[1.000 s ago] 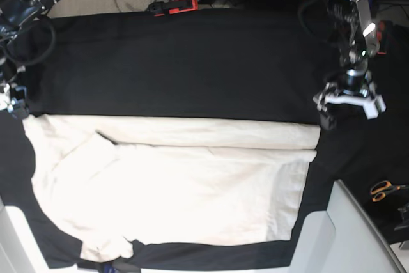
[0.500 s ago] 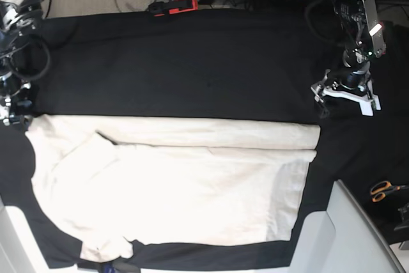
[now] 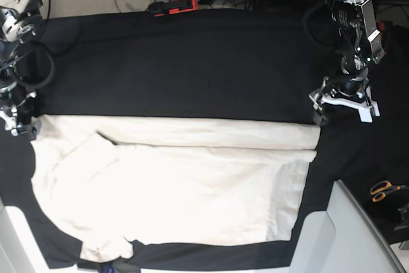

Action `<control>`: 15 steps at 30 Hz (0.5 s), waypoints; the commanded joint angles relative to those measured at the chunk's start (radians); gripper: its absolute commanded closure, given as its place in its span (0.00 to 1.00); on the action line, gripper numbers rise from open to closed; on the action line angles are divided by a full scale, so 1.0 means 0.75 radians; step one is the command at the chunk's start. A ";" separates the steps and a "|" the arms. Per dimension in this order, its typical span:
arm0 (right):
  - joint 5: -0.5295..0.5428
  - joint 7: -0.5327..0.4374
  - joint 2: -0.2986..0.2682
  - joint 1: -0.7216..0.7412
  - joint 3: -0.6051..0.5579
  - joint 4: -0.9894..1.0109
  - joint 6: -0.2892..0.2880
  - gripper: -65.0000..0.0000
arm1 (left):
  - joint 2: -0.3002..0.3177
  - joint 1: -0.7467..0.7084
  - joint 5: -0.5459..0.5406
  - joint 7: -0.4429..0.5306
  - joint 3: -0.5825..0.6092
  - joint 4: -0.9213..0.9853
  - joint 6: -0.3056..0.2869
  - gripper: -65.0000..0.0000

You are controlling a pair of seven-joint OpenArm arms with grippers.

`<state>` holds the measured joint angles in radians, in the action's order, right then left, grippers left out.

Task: Fold the T-shirt properly
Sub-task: 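Open both grippers and raise them off the folded shirt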

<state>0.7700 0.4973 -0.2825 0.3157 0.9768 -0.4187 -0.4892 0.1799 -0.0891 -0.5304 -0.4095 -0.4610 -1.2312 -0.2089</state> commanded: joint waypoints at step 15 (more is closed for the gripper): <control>-0.007 0.007 -0.021 0.020 -0.006 -0.005 0.003 0.99 | -0.004 0.177 -0.016 0.023 -0.006 0.180 -0.009 0.15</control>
<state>0.7555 0.5003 -0.2829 0.3168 0.9730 -0.4183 -0.4793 0.1696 0.0288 -0.5293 -0.4084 -0.4648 -1.0801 -0.2085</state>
